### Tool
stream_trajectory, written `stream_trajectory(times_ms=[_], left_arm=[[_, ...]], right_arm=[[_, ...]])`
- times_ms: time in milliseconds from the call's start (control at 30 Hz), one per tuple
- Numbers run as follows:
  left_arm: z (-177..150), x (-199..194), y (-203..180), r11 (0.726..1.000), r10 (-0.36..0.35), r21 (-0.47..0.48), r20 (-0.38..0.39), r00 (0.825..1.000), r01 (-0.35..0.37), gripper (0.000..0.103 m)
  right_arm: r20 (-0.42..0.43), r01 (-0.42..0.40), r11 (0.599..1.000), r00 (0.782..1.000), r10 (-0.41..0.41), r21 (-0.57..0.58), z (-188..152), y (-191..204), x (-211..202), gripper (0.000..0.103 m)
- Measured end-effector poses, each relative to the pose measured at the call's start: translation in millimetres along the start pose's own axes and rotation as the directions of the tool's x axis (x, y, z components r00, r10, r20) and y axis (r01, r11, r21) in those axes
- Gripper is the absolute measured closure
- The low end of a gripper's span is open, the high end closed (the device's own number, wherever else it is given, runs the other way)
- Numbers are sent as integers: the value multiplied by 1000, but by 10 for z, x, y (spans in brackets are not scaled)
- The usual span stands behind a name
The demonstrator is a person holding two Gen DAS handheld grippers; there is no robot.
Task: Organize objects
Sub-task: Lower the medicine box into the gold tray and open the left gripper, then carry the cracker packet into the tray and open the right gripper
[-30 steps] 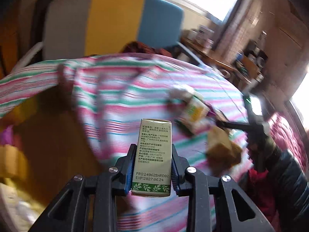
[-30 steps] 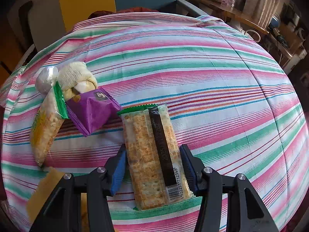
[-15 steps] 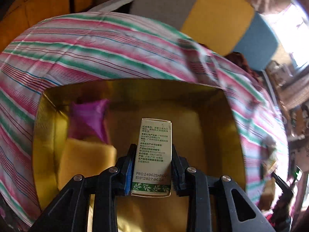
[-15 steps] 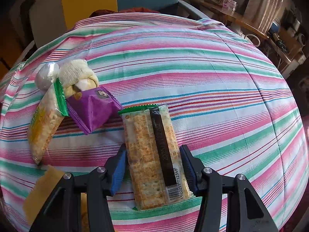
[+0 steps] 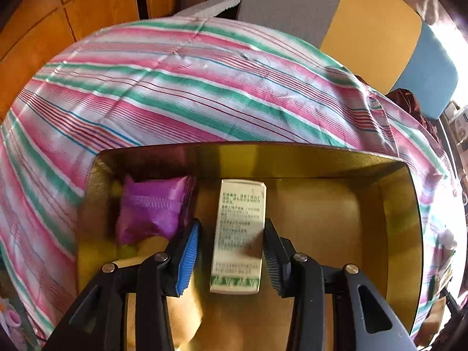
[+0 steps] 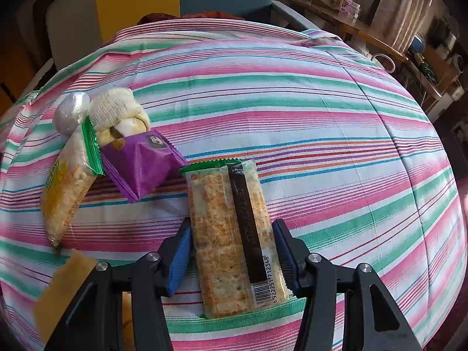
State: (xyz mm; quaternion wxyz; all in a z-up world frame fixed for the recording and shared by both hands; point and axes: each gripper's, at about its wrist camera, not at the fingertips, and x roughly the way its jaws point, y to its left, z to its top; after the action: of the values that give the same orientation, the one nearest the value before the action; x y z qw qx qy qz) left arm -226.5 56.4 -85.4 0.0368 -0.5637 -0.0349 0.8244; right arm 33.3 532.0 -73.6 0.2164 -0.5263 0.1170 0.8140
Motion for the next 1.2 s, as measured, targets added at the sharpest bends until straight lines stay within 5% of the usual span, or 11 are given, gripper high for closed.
stream_trajectory(times_ms=[200,400,667,867,1000,1200], left_arm=[[-332,-609,-2,997,-31,77,158,987,19,61],[-756,-1222,-114,985,-86,166,292,952,38,61],[-1128,-1368,-136,976,-104,214,301,948,39,61],[-1287,-1376,-64,976,-117,210,298,947,55,61],[-1321,-1376,-14,977,-124,201,293,948,66,61],[-1344,-1435,211,984,-139,147,309,941,98,60]], right_arm=[[3,7,1000,1000,-7,-2,-3,24,-11,50],[6,8,1000,1000,-8,10,11,26,-26,54],[7,-1,996,1000,1,85,39,-64,-101,54],[112,-2,993,994,-12,122,86,-51,-617,54],[199,-42,997,980,28,64,172,251,-1053,54],[241,-186,973,946,215,-138,315,1337,-1460,54]])
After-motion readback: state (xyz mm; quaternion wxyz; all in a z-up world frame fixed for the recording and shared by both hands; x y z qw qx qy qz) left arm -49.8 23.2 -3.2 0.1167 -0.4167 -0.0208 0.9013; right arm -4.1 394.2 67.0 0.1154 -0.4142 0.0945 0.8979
